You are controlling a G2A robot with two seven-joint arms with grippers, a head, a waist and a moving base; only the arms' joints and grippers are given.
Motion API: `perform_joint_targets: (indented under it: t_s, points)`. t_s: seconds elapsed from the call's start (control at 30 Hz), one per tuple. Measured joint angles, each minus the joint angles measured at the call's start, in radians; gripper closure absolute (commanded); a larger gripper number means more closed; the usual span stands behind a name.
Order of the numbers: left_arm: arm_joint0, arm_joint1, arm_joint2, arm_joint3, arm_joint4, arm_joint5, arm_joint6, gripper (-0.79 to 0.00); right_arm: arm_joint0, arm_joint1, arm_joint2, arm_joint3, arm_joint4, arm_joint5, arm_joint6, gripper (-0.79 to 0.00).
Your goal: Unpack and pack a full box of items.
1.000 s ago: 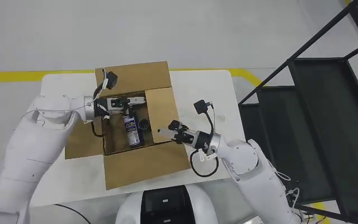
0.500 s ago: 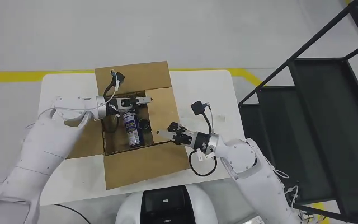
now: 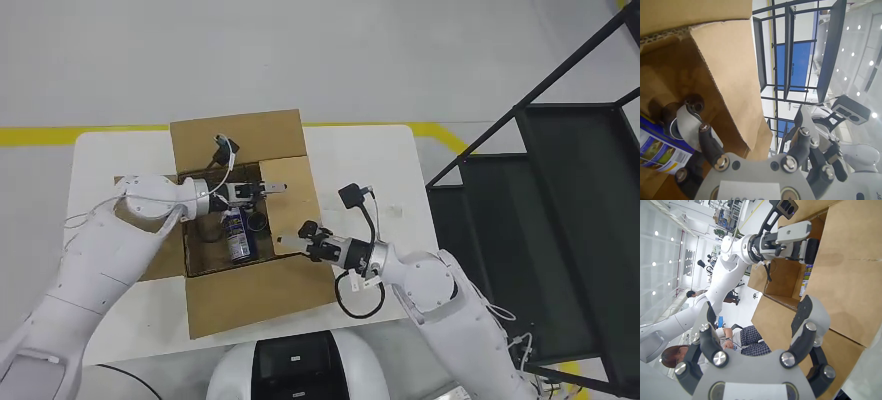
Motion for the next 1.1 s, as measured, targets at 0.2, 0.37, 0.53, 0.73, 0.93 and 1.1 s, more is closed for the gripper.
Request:
perform_joint_targets:
  t_s: [0.2,0.37,0.53,0.73,0.93,1.1]
  points:
    - [-0.034,-0.045,0.037,0.095,-0.067,-0.100,0.019,-0.785,-0.010,0.005,-0.009,-0.008,-0.005,-0.006,0.001,-0.785]
    - [-0.044,-0.070,0.032,0.142,-0.152,-0.247,-0.003,-0.785,0.001,0.009,-0.039,-0.016,-0.006,-0.013,0.039,-0.785]
    - [-0.035,-0.080,0.006,0.126,-0.260,-0.339,-0.066,-0.785,0.012,0.012,-0.070,-0.037,-0.021,-0.008,0.074,-0.785]
    - [-0.049,-0.100,0.003,0.093,-0.390,-0.317,-0.164,-0.785,0.031,0.015,-0.096,-0.048,-0.041,0.014,0.088,-0.785]
    - [-0.080,-0.139,0.047,0.106,-0.416,-0.309,-0.172,-0.785,0.018,0.018,-0.094,-0.078,-0.124,0.096,-0.004,-0.785]
    - [-0.105,-0.161,0.056,0.141,-0.442,-0.323,-0.222,-0.785,-0.056,0.024,-0.035,-0.128,-0.152,0.168,-0.129,-0.785]
